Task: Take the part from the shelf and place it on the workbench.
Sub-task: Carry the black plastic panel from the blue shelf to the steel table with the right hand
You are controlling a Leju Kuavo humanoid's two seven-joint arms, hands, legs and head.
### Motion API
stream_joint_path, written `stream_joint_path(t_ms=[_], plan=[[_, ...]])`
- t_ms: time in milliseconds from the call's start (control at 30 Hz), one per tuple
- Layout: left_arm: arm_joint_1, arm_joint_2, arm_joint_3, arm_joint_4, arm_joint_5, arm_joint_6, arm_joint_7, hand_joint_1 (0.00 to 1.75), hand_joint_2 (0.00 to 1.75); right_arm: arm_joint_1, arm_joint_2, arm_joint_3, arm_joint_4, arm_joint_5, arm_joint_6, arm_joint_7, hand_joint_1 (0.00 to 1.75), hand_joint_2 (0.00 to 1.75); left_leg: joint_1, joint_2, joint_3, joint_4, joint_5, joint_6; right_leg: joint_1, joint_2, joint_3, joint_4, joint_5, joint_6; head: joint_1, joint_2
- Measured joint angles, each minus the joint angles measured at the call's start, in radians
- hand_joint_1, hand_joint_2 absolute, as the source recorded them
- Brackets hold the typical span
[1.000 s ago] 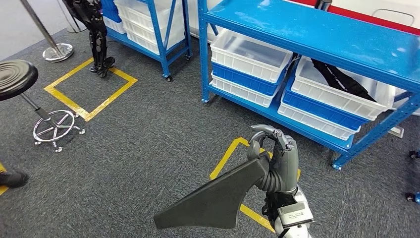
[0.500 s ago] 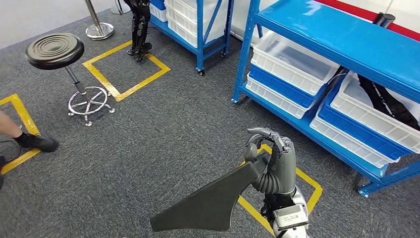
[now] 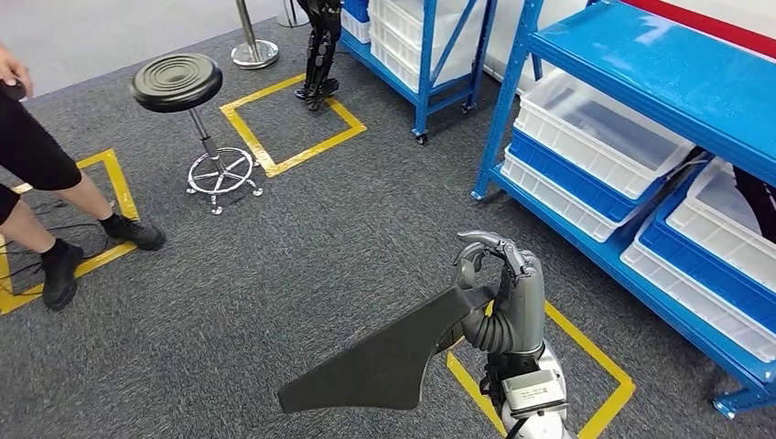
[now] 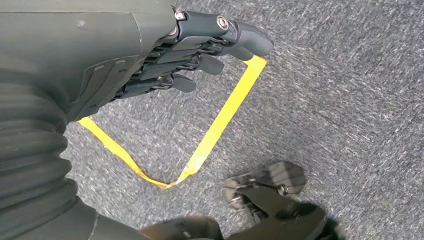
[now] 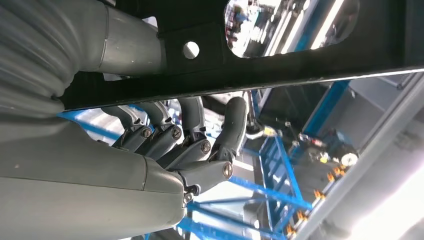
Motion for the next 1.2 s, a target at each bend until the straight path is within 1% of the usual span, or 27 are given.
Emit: stream_joint_path(t_ms=[33, 67, 100, 167, 233, 267, 367, 400, 433, 500, 567, 600, 633, 700, 767, 800, 833, 867, 900, 933, 1000, 1033, 1067, 1100, 1133, 1167, 1200], plan=[[-0.001, -0.001, -0.002, 0.000, -0.008, 0.007, 0.006, 0.00, 1.75, 0.000, 0.000, 0.000, 0.001, -0.001, 0.000, 0.000, 1.75, 1.75, 0.002, 0.007, -0.027, 0.062, -0.027, -0.003, 0.002, -0.014, 0.000, 0.000, -0.001, -0.001, 0.000, 0.000], [-0.001, -0.002, -0.003, 0.000, -0.014, 0.012, 0.012, 0.00, 1.75, 0.000, 0.000, 0.000, 0.003, -0.001, 0.000, 0.000, 1.75, 1.75, 0.004, 0.010, -0.040, 0.098, -0.037, -0.005, 0.004, -0.028, 0.000, 0.000, -0.001, -0.001, 0.000, 0.000], [-0.001, -0.002, -0.004, 0.000, -0.018, 0.017, 0.018, 0.00, 1.75, 0.000, 0.000, 0.000, 0.004, 0.000, 0.000, 0.000, 1.75, 1.75, 0.005, 0.013, -0.033, 0.093, -0.028, -0.007, 0.004, -0.041, 0.001, 0.001, -0.002, -0.001, -0.001, 0.000], [0.000, -0.002, -0.006, 0.000, -0.025, 0.021, 0.025, 0.00, 1.75, -0.001, 0.000, 0.000, 0.006, 0.002, 0.000, 0.000, 1.75, 1.75, 0.007, 0.038, 0.038, -0.024, 0.027, -0.007, 0.005, -0.066, 0.006, 0.002, -0.007, 0.001, -0.001, 0.000], [-0.001, -0.002, -0.010, 0.000, -0.033, 0.014, 0.027, 0.00, 1.75, -0.003, 0.002, 0.001, 0.007, 0.005, 0.000, 0.000, 1.75, 1.75, 0.002, 0.070, 0.100, -0.138, 0.063, 0.000, 0.012, -0.085, 0.008, 0.006, -0.014, 0.009, 0.001, 0.000], [-0.001, -0.002, -0.012, 0.000, -0.036, 0.008, 0.029, 0.00, 1.75, -0.006, 0.003, 0.002, 0.008, 0.006, 0.000, 0.000, 1.75, 1.75, -0.002, 0.076, 0.111, -0.161, 0.067, 0.007, 0.016, -0.093, 0.009, 0.007, -0.016, 0.013, 0.002, 0.000], [0.001, -0.001, -0.015, 0.001, -0.029, -0.036, 0.035, 0.00, 1.75, -0.015, 0.007, 0.005, 0.010, 0.009, 0.000, -0.001, 1.75, 1.75, -0.007, 0.042, 0.104, -0.169, 0.071, 0.028, 0.017, -0.111, 0.007, 0.009, -0.022, 0.025, 0.005, 0.000], [0.001, -0.001, -0.015, 0.001, -0.021, -0.062, 0.035, 0.00, 1.75, -0.018, 0.008, 0.006, 0.011, 0.010, 0.000, -0.001, 1.75, 1.75, -0.005, 0.030, 0.103, -0.172, 0.075, 0.035, 0.014, -0.095, 0.000, 0.023, -0.032, 0.028, 0.006, 0.000], [0.001, 0.000, -0.014, 0.001, -0.012, -0.091, 0.035, 0.00, 1.75, -0.021, 0.009, 0.007, 0.011, 0.012, 0.000, -0.001, 1.75, 1.75, -0.002, 0.019, 0.103, -0.175, 0.078, 0.042, 0.012, -0.068, -0.015, 0.055, -0.050, 0.027, 0.007, 0.000], [0.000, 0.003, -0.011, 0.001, 0.001, -0.137, 0.035, 0.00, 1.75, -0.023, 0.008, 0.009, 0.013, 0.014, 0.000, -0.001, 1.75, 1.75, 0.001, -0.005, 0.099, -0.177, 0.083, 0.051, 0.009, -0.007, -0.077, 0.182, -0.106, 0.021, 0.011, 0.000], [0.001, 0.004, -0.009, 0.001, 0.005, -0.157, 0.035, 0.00, 1.75, -0.023, 0.008, 0.010, 0.017, 0.014, 0.000, -0.001, 1.75, 1.75, 0.001, -0.035, 0.093, -0.177, 0.086, 0.055, 0.008, 0.013, -0.138, 0.299, -0.142, 0.021, 0.013, 0.000], [0.002, 0.004, -0.008, 0.001, 0.005, -0.160, 0.035, 0.00, 1.75, -0.023, 0.008, 0.011, 0.019, 0.014, 0.000, -0.001, 1.75, 1.75, 0.001, -0.050, 0.091, -0.177, 0.088, 0.055, 0.008, 0.016, -0.145, 0.306, -0.138, 0.027, 0.013, 0.000], [0.003, 0.005, -0.007, 0.001, 0.006, -0.161, 0.036, 0.00, 1.75, -0.024, 0.008, 0.012, 0.020, 0.014, 0.000, -0.001, 1.75, 1.75, 0.001, -0.064, 0.091, -0.176, 0.090, 0.054, 0.008, 0.020, -0.130, 0.270, -0.118, 0.034, 0.012, 0.000], [0.003, 0.005, -0.005, 0.001, 0.006, -0.163, 0.035, 0.00, 1.75, -0.025, 0.008, 0.012, 0.021, 0.014, 0.000, -0.001, 1.75, 1.75, 0.001, -0.093, 0.090, -0.176, 0.095, 0.048, 0.003, 0.050, -0.062, 0.124, -0.059, 0.047, 0.013, 0.000], [0.004, 0.006, -0.003, 0.001, 0.006, -0.164, 0.035, 0.00, 1.75, -0.028, 0.008, 0.014, 0.021, 0.014, 0.001, 0.000, 1.75, 1.75, -0.002, -0.115, 0.086, -0.176, 0.101, 0.038, 0.001, 0.077, -0.018, 0.026, -0.025, 0.043, 0.012, 0.000], [0.005, 0.007, -0.002, 0.001, 0.006, -0.164, 0.035, 0.00, 1.75, -0.029, 0.008, 0.014, 0.021, 0.014, 0.001, 0.000, 1.75, 1.75, -0.003, -0.123, 0.084, -0.178, 0.104, 0.032, 0.004, 0.078, -0.012, 0.015, -0.021, 0.036, 0.011, 0.000], [0.007, 0.008, -0.001, 0.001, 0.006, -0.165, 0.035, 0.00, 1.75, -0.029, 0.008, 0.014, 0.022, 0.014, 0.001, 0.000, 1.75, 1.75, -0.002, -0.131, 0.081, -0.181, 0.108, 0.025, 0.006, 0.068, -0.010, 0.014, -0.016, 0.029, 0.011, 0.000], [0.010, 0.009, -0.001, 0.001, 0.006, -0.166, 0.035, 0.00, 1.75, -0.030, 0.009, 0.015, 0.022, 0.014, 0.002, 0.000, 1.75, 1.75, -0.001, -0.129, 0.078, -0.182, 0.111, 0.020, 0.005, 0.058, -0.008, 0.012, -0.011, 0.021, 0.011, 0.000], [0.012, 0.010, -0.001, 0.001, 0.006, -0.166, 0.035, 0.00, 1.75, -0.031, 0.010, 0.015, 0.022, 0.014, 0.002, 0.000, 1.75, 1.75, -0.002, -0.108, 0.073, -0.174, 0.105, 0.015, 0.003, 0.047, -0.006, 0.009, -0.007, 0.013, 0.010, 0.000], [0.014, 0.011, -0.001, 0.002, 0.006, -0.166, 0.035, 0.00, 1.75, -0.031, 0.011, 0.015, 0.022, 0.014, 0.003, 0.000, 1.75, 1.75, -0.003, -0.077, 0.062, -0.148, 0.087, 0.011, 0.001, 0.034, -0.006, 0.007, -0.003, 0.005, 0.007, 0.000], [0.013, 0.011, -0.001, 0.002, 0.006, -0.166, 0.035, 0.00, 1.75, -0.030, 0.013, 0.015, 0.023, 0.014, 0.004, 0.000, 1.75, 1.75, -0.003, -0.010, 0.013, -0.033, 0.017, 0.004, 0.002, 0.008, -0.006, 0.005, -0.001, -0.005, 0.003, 0.000], [0.012, 0.010, -0.001, 0.002, 0.006, -0.166, 0.035, 0.00, 1.75, -0.030, 0.014, 0.015, 0.024, 0.014, 0.004, 0.000, 1.75, 1.75, 0.000, 0.002, -0.018, 0.037, -0.017, -0.001, 0.005, -0.006, -0.006, 0.005, -0.002, -0.008, 0.002, 0.000], [0.012, 0.010, -0.001, 0.002, 0.006, -0.166, 0.035, 0.00, 1.75, -0.030, 0.014, 0.016, 0.026, 0.014, 0.004, 0.000, 1.75, 1.75, 0.002, 0.007, -0.040, 0.091, -0.037, -0.004, 0.007, -0.021, -0.007, 0.005, -0.002, -0.008, 0.002, 0.000], [0.012, 0.010, -0.001, 0.002, 0.006, -0.166, 0.035, 0.00, 1.75, -0.030, 0.014, 0.016, 0.027, 0.014, 0.004, 0.000, 1.75, 1.75, 0.004, 0.010, -0.044, 0.108, -0.038, -0.007, 0.008, -0.035, -0.007, 0.005, -0.002, -0.008, 0.002, 0.000], [0.013, 0.010, -0.001, 0.002, 0.006, -0.166, 0.035, 0.00, 1.75, -0.030, 0.014, 0.016, 0.027, 0.014, 0.004, 0.000, 1.75, 1.75, 0.006, 0.015, -0.027, 0.085, -0.022, -0.009, 0.008, -0.048, -0.007, 0.006, -0.003, -0.008, 0.002, 0.000], [0.013, 0.010, -0.001, 0.002, 0.006, -0.166, 0.035, 0.00, 1.75, -0.030, 0.014, 0.016, 0.028, 0.014, 0.004, 0.000, 1.75, 1.75, 0.007, 0.026, 0.009, 0.025, 0.008, -0.010, 0.008, -0.060, -0.005, 0.006, -0.005, -0.007, 0.001, 0.000], [0.013, 0.011, -0.001, 0.002, 0.006, -0.166, 0.035, 0.00, 1.75, -0.030, 0.014, 0.016, 0.028, 0.014, 0.004, 0.000, 1.75, 1.75, 0.006, 0.050, 0.051, -0.048, 0.032, -0.009, 0.009, -0.071, -0.003, 0.007, -0.008, -0.004, 0.001, 0.000]])
